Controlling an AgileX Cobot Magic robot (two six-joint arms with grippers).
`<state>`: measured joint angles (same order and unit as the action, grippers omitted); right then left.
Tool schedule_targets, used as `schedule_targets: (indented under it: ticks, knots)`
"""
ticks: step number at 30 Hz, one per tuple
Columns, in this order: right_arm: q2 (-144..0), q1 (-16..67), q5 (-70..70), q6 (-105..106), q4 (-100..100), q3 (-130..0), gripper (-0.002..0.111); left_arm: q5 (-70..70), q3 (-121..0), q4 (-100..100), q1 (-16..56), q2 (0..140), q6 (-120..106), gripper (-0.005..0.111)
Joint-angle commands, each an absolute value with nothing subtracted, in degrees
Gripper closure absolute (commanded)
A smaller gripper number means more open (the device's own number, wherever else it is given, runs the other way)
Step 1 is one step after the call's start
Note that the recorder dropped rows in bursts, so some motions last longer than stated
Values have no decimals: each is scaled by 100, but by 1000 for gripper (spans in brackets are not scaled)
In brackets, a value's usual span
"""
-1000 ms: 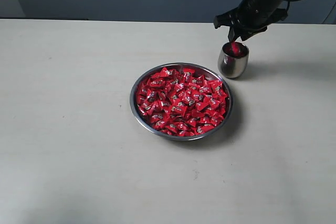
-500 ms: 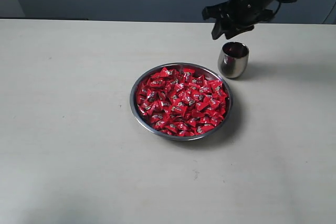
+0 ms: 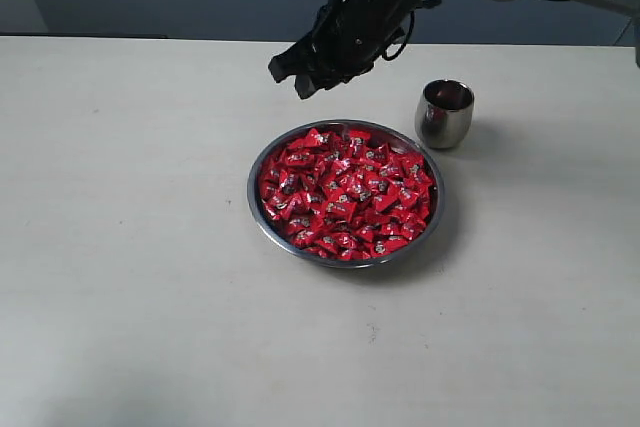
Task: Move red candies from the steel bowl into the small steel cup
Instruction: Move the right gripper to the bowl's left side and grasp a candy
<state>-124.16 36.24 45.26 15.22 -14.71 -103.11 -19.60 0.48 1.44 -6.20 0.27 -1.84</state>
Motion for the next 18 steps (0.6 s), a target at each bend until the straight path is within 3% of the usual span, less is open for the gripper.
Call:
schedule_targets:
  ticks: [1,18]
  knots:
    - [-12609,3611,4579,840,-844,-10327,70,-1914,0,155,-618,0,-168,106]
    - [-13728,3879,6391,235,-385,-12347,70,-1914,0,155,-618,0,-168,106]
